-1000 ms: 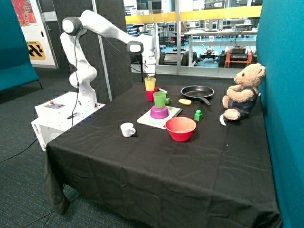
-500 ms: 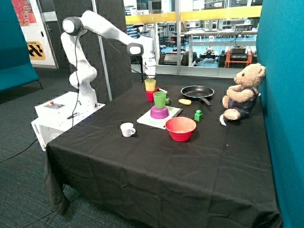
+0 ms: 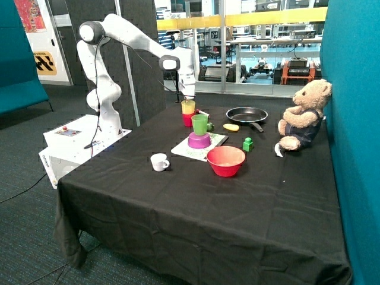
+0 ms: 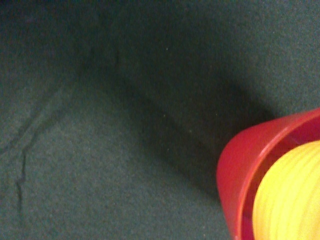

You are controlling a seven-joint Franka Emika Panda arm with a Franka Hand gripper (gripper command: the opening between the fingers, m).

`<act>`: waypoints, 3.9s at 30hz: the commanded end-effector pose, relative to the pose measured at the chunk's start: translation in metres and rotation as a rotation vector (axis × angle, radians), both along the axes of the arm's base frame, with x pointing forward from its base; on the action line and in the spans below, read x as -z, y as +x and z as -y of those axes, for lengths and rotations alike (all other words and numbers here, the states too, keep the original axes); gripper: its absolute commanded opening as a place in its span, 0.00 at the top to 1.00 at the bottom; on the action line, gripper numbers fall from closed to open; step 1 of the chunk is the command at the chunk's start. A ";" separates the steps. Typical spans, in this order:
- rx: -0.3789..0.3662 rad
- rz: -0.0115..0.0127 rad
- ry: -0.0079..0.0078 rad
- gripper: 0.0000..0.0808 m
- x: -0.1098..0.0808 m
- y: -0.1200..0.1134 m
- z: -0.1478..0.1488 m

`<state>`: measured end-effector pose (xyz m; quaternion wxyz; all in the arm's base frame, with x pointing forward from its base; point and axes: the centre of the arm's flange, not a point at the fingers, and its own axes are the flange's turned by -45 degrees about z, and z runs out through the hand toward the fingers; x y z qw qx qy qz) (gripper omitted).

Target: Stack the cups

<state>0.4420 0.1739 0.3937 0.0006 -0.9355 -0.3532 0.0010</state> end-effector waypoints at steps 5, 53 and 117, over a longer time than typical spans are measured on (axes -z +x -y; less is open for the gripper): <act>-0.022 0.0023 -0.0003 0.93 0.001 -0.005 -0.003; -0.011 0.0023 -0.0004 0.12 -0.013 0.006 0.015; 0.272 0.0022 -0.0007 0.21 -0.069 0.086 0.131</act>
